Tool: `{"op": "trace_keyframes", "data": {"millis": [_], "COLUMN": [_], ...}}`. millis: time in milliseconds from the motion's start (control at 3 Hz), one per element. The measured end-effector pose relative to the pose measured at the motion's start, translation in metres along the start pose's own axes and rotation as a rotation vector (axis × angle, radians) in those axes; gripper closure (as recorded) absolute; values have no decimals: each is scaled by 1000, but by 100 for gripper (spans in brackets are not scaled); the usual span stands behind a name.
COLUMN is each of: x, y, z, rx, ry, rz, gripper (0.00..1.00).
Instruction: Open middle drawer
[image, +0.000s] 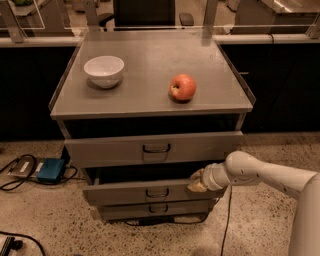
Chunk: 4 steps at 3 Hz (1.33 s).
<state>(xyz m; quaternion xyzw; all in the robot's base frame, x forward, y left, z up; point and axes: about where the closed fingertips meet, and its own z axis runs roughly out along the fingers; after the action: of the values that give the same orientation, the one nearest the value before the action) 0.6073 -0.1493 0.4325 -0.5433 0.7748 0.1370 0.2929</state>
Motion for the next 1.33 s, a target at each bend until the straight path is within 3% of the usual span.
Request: {"op": "trace_keyframes", "data": {"millis": [667, 1333], "x": [6, 6], "y": [10, 10], "z": [-9, -9], "rx": [-15, -15], "ry": [6, 6], "rz": [12, 12], "gripper": [100, 58]}}
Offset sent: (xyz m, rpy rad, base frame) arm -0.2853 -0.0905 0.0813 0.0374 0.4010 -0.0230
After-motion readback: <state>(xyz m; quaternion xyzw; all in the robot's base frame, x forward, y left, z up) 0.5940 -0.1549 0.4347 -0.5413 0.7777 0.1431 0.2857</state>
